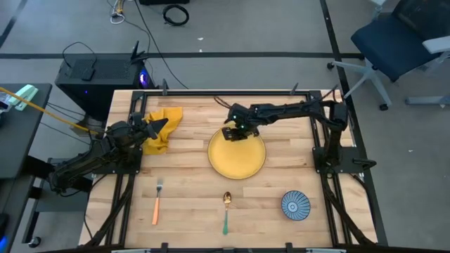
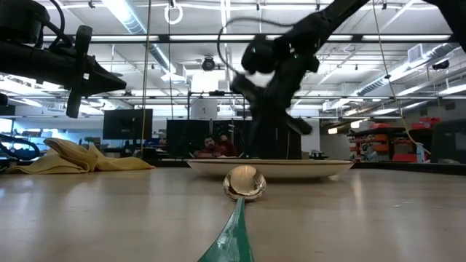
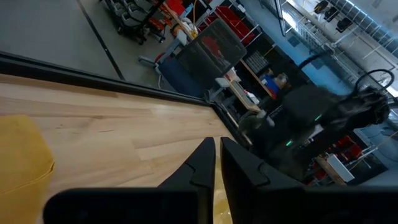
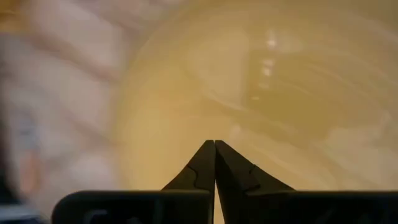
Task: Set table place
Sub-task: Put the blue bowl on the gold plate
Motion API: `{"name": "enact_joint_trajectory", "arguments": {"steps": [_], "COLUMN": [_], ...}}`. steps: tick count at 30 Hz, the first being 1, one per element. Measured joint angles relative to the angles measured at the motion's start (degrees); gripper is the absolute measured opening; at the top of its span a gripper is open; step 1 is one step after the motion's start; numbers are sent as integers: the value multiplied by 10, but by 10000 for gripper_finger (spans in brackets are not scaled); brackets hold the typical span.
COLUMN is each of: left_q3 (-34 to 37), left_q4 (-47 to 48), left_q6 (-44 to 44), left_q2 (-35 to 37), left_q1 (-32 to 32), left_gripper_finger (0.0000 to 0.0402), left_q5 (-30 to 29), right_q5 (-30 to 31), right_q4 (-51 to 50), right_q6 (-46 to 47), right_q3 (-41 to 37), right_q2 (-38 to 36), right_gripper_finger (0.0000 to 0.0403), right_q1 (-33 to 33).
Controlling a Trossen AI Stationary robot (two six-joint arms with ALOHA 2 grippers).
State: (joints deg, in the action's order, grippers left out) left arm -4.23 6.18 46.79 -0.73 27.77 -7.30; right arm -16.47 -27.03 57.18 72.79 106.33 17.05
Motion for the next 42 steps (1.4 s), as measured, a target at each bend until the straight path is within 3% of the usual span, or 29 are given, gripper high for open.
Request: {"name": "enact_joint_trajectory", "arguments": {"steps": [6,14,19,24,30,36,40,42], "left_q3": [0,0,0,0,0,0,0,0], "left_q4": [1,0,0,0,0,0,0,0], "left_q6": [2,1,1,0,5,5,5,5], "left_q2": [0,0,0,0,0,0,0,0], "left_q1": [0,0,0,0,0,0,0,0], "left_gripper_finger": [38,28,32,36,27,30,36,38], "left_q5": [-1,-1,-1,-1,-1,-1,-1,-1], "right_q5": [-19,-14,-14,1,72,177,185,178], "right_q4": [-5,-14,-29,-83,-202,-434,-639,-614], "right_q6": [-66,-127,-169,-150,-71,48,133,127], "right_q3": [87,186,202,202,202,202,201,178], "right_q2": [-59,-200,-307,-409,-500,-550,-556,-570], "right_gripper_finger": [11,15,16,15,11,12,11,12], "right_q1": [6,13,-5,-49,-148,-255,-303,-324]}}
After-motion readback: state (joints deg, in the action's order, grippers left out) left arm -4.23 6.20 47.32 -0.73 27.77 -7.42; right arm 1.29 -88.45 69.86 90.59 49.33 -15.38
